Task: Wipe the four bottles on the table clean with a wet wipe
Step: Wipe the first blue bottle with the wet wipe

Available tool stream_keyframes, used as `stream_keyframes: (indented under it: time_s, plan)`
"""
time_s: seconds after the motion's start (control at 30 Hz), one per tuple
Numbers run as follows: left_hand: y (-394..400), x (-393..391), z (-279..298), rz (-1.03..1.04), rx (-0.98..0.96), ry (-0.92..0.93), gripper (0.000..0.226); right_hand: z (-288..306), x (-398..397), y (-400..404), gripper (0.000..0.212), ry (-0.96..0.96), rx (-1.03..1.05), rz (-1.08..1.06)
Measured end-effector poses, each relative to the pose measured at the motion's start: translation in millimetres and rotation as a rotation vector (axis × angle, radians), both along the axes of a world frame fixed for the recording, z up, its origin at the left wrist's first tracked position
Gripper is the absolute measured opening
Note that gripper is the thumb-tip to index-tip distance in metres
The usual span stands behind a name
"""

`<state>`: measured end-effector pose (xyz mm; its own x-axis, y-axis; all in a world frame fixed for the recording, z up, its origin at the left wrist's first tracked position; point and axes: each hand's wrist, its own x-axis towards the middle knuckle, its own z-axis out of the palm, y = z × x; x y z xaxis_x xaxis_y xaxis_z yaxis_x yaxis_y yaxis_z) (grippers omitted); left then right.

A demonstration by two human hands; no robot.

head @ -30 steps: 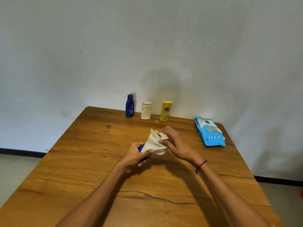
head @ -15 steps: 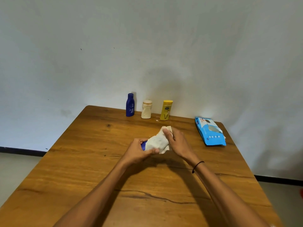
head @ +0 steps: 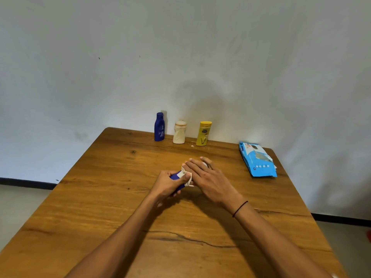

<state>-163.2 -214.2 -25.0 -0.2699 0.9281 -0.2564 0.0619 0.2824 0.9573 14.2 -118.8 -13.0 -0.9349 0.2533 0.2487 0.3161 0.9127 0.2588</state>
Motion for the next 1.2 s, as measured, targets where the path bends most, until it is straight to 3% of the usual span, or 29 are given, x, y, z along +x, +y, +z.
stream_keyframes:
  time_s: [0.1,0.2,0.33,0.4,0.47,0.6,0.7,0.83,1.0,1.07,1.2]
  plan:
    - [-3.7,0.2,-1.2,-0.015,0.066,0.032,0.061,5.9,7.0,3.6,0.041,0.213,-0.103,-0.030]
    - [-6.2,1.3,-2.8,0.037,0.106,0.039,0.058,16.6,13.6,6.4,0.014,0.451,-0.511,-0.258]
    - [-5.0,8.3,1.8,0.102,0.134,0.103,0.030,12.7,5.5,-0.1,0.023,0.803,-0.818,-0.392]
    - [-3.3,7.6,0.8,0.117,0.172,0.090,0.040,7.1,3.0,2.3,0.023,1.014,-0.916,-0.531]
    - [-3.0,4.0,-2.9,0.138,0.168,0.068,0.057,4.8,4.1,5.8,0.027,1.106,-0.964,-0.629]
    - [-2.6,-1.8,-12.6,0.105,0.168,-0.003,0.048,6.0,1.9,2.3,0.046,1.282,-1.125,-0.740]
    - [-1.6,0.3,-17.9,0.078,0.173,-0.065,0.044,2.5,-6.3,-1.8,0.036,1.388,-1.104,-0.823]
    - [1.1,0.6,-25.0,0.106,0.218,-0.180,0.050,9.9,-11.3,-0.1,0.035,1.676,-1.131,-0.924]
    - [-1.1,-3.0,-26.9,0.066,0.211,-0.285,0.045,10.6,-13.7,-0.3,0.031,1.589,-1.014,-0.912]
    - [1.5,0.2,-29.2,0.045,0.204,-0.276,0.047,12.6,-19.2,-11.6,0.031,1.385,-0.912,-0.773]
    - [7.6,14.9,-30.2,0.067,0.233,-0.276,0.040,4.2,-41.5,-45.0,0.043,0.804,-0.789,-0.396]
